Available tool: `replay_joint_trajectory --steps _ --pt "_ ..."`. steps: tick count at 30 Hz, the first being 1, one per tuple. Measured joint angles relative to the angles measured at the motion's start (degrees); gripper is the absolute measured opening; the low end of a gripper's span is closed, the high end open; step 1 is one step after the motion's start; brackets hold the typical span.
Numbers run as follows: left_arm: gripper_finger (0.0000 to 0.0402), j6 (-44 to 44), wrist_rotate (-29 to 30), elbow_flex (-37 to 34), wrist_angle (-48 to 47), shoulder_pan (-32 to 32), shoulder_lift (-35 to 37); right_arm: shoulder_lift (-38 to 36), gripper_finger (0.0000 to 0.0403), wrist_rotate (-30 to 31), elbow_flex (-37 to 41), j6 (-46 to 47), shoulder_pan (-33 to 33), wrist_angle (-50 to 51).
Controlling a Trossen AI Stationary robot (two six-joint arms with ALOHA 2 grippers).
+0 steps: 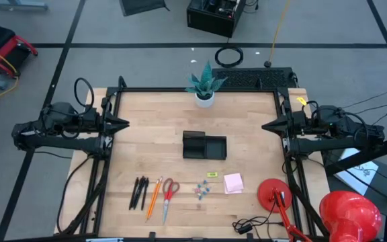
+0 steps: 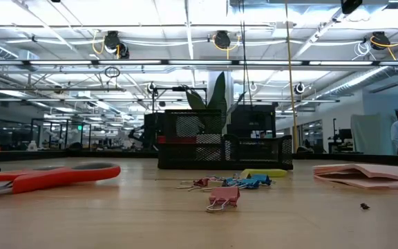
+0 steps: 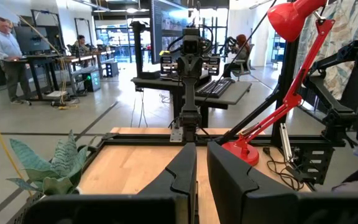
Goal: Pick and place office supplies into organizer
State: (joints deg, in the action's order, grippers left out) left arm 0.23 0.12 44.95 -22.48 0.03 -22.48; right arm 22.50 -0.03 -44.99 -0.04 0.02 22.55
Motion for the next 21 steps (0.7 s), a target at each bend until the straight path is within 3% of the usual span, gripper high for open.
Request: replay_joint_trajectory --steps 15,21 --pt "0.0047 0.05 -0.01 0.00 0.66 0.00 -0.02 0.02 0.0009 0.00 0.01 0.00 -0.01 -0.05" --pt "0.0047 4.57 -0.02 0.00 4.66 -0.02 -0.17 0.01 0.0009 0.00 0.00 -0.38 -0.01 -1.63"
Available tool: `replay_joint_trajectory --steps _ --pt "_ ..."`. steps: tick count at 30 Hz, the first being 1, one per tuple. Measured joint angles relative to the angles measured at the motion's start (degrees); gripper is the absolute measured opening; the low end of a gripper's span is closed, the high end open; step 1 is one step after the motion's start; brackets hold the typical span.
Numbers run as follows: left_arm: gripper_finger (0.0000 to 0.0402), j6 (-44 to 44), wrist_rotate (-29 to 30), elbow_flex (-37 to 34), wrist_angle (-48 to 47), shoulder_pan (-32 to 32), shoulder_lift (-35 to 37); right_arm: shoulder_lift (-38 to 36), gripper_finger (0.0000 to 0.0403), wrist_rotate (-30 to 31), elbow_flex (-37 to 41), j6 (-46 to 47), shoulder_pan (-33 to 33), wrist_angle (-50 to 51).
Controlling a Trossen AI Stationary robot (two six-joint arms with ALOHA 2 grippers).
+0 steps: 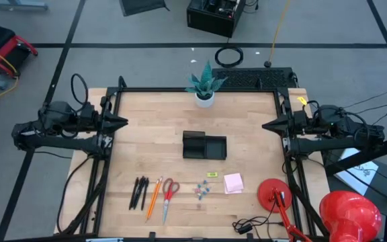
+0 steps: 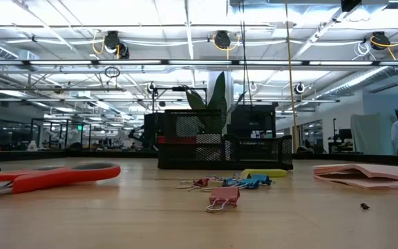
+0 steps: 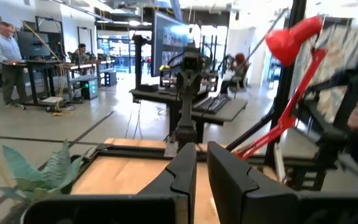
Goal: Pick and place office supplies into organizer
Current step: Put the green eraser into the desk organizer
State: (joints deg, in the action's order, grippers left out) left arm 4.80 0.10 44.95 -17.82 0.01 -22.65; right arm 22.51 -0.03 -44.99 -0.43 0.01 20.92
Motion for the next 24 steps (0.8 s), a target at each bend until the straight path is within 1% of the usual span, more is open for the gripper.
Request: replay_joint_trajectory --steps 3,7,14,17,21,24 --pt "0.0047 2.76 0.02 0.00 1.95 0.00 0.00 0.01 0.0009 0.00 0.00 0.10 0.00 -0.06" --pt "0.0047 4.29 0.00 0.01 4.71 0.01 0.00 0.01 0.0009 0.00 0.01 1.49 0.00 -0.31" --pt "0.0047 4.18 0.03 0.02 6.11 0.00 0.00 0.01 0.0009 0.00 0.00 1.66 0.00 -0.97" --pt "0.0047 4.55 1.09 0.01 6.18 0.02 -0.32 0.01 0.0009 0.00 0.00 1.11 0.00 -0.97" --pt "0.0047 2.02 2.72 0.02 6.00 0.02 -1.59 0.38 0.0009 0.00 0.00 -3.20 0.00 -2.79" --pt "0.0047 -3.99 3.94 0.02 6.16 0.02 -3.06 0.59 0.0009 0.00 0.00 -4.79 0.00 -2.60"
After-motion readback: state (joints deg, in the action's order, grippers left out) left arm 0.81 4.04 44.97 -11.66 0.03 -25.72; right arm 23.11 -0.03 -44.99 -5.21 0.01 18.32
